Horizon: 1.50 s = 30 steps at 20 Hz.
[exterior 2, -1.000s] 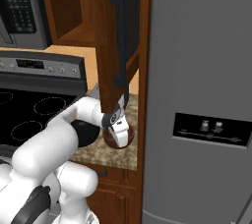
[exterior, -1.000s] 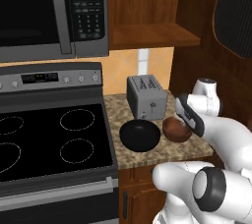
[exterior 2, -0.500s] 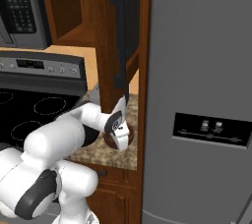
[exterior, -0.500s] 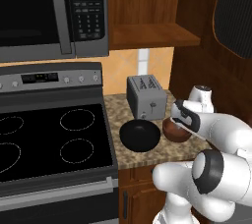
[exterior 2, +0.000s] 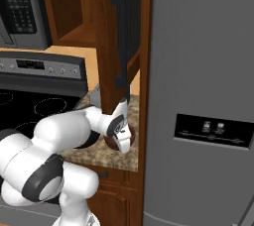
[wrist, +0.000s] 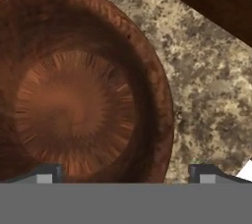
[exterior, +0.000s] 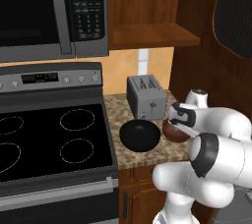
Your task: Pick up the bowls on the counter and stack them on top of one another in the open cabinet. Place the smaller bowl on top of the larger bowl.
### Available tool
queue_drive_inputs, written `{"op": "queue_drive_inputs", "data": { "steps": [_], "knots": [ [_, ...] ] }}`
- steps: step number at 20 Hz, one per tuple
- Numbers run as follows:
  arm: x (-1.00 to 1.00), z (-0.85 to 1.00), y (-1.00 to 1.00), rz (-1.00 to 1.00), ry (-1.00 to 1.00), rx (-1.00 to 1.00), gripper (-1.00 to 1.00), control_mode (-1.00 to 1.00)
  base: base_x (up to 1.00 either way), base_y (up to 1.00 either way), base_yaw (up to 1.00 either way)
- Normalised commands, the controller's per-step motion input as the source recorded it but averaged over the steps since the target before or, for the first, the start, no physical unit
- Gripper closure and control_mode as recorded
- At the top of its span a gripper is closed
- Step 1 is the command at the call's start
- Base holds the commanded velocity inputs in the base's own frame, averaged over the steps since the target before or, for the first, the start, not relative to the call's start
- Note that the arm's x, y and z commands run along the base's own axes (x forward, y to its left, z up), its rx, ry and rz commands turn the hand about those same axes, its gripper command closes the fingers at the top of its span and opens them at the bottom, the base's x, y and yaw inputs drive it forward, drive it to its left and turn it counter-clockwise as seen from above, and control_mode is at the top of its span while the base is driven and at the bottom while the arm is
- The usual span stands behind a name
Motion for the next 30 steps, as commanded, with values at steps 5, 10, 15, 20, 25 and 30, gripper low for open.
{"op": "queue_drive_inputs", "data": {
  "steps": [5, 10, 15, 20, 25, 30],
  "knots": [
    [0.02, -0.16, 0.0, 0.0, 0.0, 0.0, 1.0, -1.0, 0.0, 0.0, 0.0],
    [0.0, 0.0, 0.0, 0.0, 0.0, 0.0, 1.0, -1.0, 0.0, 0.0, 0.0],
    [-0.07, 0.25, 0.0, -0.02, -0.06, 0.0, 1.0, -1.0, 0.0, 0.0, 0.0],
    [-0.3, 0.93, 0.0, -0.08, -0.16, 0.0, 1.0, -1.0, 0.0, 0.0, 0.0],
    [-0.12, 0.75, 0.31, 0.0, -0.12, 0.0, 1.0, -1.0, 0.0, 0.0, 0.0],
    [0.0, 0.35, 0.99, 0.01, -0.01, 0.0, 1.0, -1.0, 0.0, 0.0, 0.0]
  ]
}}
